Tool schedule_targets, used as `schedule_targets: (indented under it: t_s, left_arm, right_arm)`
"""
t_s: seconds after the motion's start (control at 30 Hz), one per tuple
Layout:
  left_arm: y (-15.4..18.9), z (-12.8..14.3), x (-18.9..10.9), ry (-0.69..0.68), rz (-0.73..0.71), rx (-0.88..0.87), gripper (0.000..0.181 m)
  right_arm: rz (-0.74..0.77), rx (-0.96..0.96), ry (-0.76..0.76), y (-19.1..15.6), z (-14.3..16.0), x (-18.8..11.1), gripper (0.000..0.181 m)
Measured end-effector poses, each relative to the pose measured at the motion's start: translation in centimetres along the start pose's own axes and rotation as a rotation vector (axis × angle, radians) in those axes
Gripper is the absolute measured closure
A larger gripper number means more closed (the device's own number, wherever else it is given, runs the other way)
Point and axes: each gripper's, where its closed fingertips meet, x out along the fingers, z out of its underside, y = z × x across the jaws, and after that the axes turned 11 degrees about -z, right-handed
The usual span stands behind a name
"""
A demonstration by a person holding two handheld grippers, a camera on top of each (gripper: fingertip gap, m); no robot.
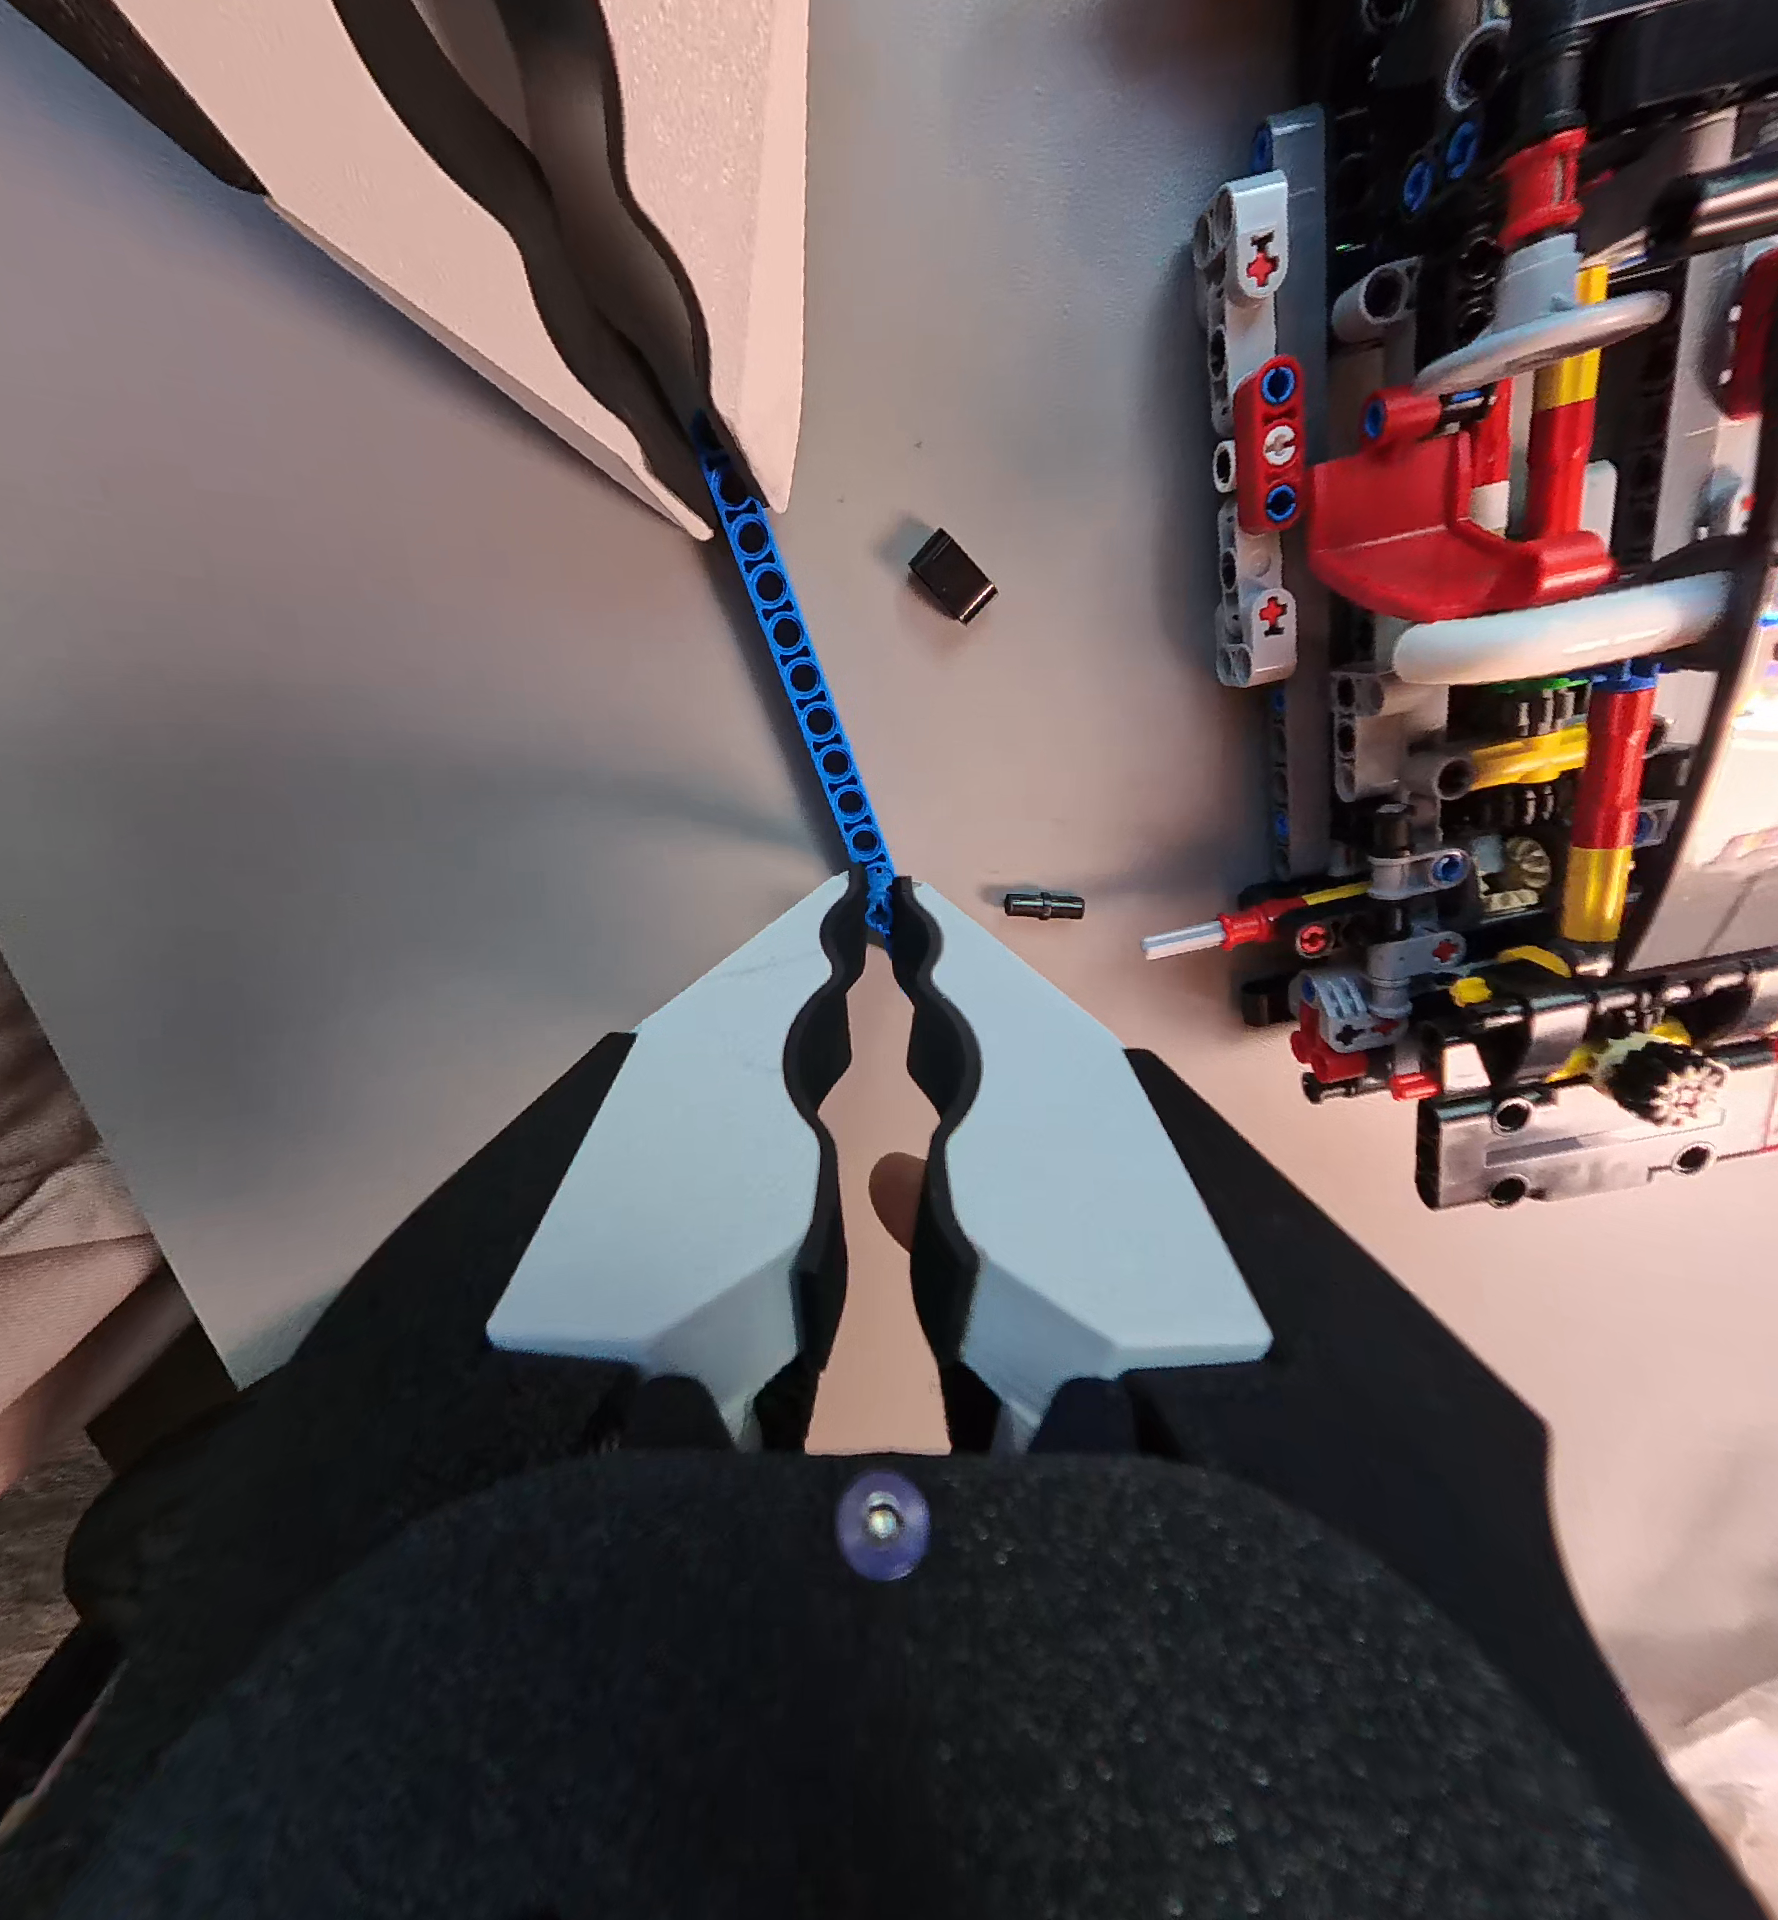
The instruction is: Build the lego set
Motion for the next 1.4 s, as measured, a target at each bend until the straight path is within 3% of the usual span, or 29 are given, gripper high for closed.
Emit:
schedule_targets:
  t_s: [1.4]
  left_arm:
    - [-0.10, 0.03, -0.03, -0.007, -0.025, 0.005, 0.176]
  right_arm:
    - [-0.026, -0.012, 0.004, 0.79, -0.54, 0.37, 0.179]
